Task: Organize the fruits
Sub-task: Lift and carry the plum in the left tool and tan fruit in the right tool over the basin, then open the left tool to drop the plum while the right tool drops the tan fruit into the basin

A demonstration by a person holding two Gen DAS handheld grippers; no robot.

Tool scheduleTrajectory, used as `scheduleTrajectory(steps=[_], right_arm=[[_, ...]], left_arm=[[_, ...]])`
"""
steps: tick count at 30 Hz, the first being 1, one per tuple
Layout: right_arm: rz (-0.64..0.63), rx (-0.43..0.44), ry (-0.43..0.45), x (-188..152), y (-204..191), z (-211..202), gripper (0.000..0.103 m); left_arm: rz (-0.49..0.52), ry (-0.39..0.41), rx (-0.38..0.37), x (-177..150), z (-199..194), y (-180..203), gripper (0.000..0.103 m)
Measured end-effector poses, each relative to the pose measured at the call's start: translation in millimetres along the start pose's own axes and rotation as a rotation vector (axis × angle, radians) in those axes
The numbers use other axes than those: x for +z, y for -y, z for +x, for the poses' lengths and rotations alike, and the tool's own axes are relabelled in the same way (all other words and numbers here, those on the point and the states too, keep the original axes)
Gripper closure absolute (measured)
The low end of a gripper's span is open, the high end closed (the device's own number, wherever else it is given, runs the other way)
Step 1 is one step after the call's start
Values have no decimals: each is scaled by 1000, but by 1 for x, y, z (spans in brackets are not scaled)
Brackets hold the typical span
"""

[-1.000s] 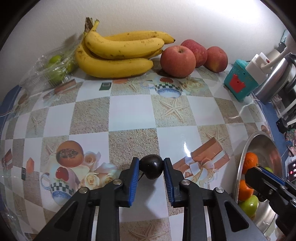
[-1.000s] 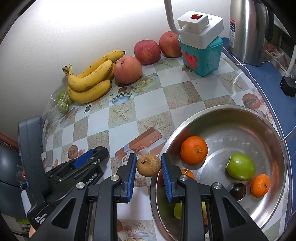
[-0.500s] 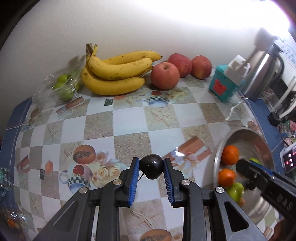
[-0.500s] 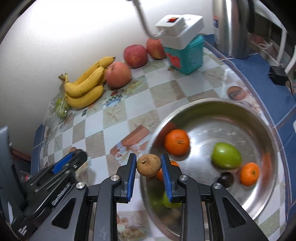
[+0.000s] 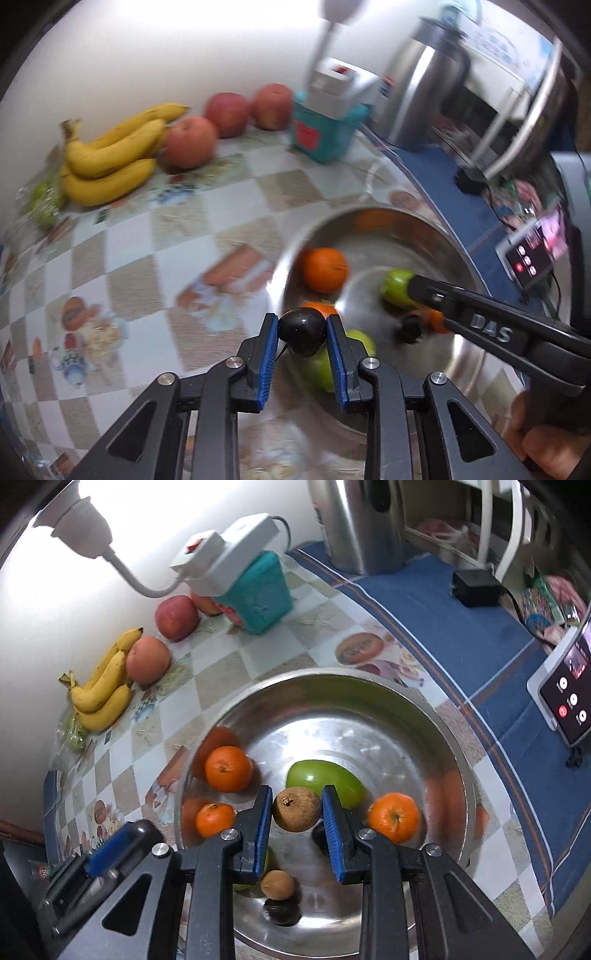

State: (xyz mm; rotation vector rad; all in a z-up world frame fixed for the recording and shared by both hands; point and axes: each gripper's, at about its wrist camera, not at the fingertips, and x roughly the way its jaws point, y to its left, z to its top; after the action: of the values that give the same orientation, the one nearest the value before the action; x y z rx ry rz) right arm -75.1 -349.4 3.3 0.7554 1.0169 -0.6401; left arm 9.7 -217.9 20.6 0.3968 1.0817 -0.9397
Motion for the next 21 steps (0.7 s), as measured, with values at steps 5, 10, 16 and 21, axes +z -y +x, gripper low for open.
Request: scheduleTrajectory(steps=[5, 10, 16, 21], right_arm=[[0, 18, -21, -2, 0, 5, 74], [-8, 25, -61, -8, -4, 15, 74], [-15, 12, -69, -9, -7, 17, 74], [-35, 12, -78, -8, -12, 19, 73]], left_arm=[[-3, -35, -13, -2, 12, 9, 75], [-27, -43, -18, -5, 15, 6, 75], [-41, -48, -20, -5, 17, 4, 74], [-49, -55, -31, -5, 17, 3, 72]])
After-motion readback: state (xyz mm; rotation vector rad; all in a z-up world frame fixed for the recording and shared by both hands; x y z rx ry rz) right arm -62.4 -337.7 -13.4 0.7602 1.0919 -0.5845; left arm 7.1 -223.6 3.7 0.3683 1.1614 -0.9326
